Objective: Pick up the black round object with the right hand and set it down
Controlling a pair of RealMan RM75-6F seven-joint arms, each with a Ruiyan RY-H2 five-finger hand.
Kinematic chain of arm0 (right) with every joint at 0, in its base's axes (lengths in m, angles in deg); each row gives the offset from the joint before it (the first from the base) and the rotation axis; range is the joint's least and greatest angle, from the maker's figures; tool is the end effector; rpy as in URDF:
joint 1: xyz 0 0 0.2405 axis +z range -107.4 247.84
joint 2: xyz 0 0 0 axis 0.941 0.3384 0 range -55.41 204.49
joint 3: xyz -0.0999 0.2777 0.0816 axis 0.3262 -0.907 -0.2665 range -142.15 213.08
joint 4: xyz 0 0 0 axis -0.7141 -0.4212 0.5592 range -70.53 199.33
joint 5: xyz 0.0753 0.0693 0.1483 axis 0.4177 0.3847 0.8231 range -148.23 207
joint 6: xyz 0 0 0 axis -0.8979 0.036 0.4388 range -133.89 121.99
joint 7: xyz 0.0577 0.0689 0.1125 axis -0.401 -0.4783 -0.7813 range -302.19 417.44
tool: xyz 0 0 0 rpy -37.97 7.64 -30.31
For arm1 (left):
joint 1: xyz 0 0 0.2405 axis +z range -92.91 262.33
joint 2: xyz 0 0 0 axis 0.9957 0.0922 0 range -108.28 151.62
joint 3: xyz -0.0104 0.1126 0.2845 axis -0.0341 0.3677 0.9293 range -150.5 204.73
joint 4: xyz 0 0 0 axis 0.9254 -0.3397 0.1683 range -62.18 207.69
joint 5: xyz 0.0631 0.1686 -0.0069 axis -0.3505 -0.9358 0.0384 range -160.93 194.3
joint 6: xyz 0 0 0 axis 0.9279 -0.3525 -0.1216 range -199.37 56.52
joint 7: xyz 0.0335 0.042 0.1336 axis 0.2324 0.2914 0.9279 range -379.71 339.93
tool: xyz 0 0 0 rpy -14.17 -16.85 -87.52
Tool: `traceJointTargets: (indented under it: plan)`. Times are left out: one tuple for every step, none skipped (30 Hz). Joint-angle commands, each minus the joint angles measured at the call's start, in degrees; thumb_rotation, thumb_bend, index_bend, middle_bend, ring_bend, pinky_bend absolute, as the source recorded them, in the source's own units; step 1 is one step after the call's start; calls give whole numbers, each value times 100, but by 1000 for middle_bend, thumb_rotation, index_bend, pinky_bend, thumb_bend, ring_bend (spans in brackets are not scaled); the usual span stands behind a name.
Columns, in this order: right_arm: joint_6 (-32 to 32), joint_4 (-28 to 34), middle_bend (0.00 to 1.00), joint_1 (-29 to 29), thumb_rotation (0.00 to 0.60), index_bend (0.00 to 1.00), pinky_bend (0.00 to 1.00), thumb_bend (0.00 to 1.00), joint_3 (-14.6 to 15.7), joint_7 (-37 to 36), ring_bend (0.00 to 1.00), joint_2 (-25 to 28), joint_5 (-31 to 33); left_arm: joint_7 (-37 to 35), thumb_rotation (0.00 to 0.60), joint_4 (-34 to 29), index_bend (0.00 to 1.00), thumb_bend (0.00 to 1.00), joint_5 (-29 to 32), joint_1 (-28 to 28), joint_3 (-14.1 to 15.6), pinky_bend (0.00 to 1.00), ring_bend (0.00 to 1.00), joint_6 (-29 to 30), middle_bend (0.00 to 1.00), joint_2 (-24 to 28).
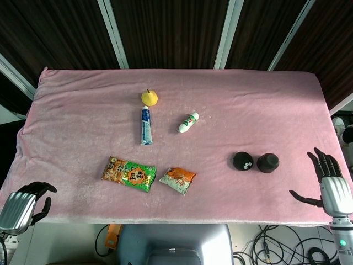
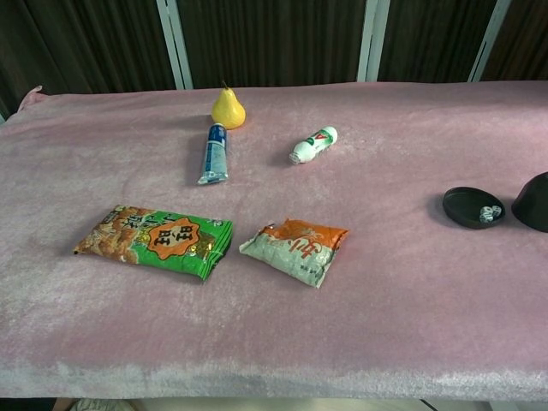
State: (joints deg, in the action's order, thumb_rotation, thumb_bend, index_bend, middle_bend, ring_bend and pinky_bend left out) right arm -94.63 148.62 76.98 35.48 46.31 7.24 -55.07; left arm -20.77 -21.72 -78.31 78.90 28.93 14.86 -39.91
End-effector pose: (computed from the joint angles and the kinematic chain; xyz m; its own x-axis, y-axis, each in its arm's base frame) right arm -0.3627 -0.1872 0.2039 0.2922 0.0307 0.9559 -0.9561 -0.0135 0.2927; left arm -0.3212 0.1705 0.2040 0.4027 0.0568 0.9136 0.9048 -0.1757 -0.3879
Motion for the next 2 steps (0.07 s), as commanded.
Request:
traceJointTargets:
  plan:
    - [-4,33,59,-60,600,0,60,196,-71,25,0,-12,58,-5,600,10,455,572,-2,-12,-3,489,353,-13,439,-10]
    - [-8,31,59,-70,600,0,61,196,-85,14,0,-18,53,-9,600,15,455,572,-4,-16,-2,489,353,-18,439,-13]
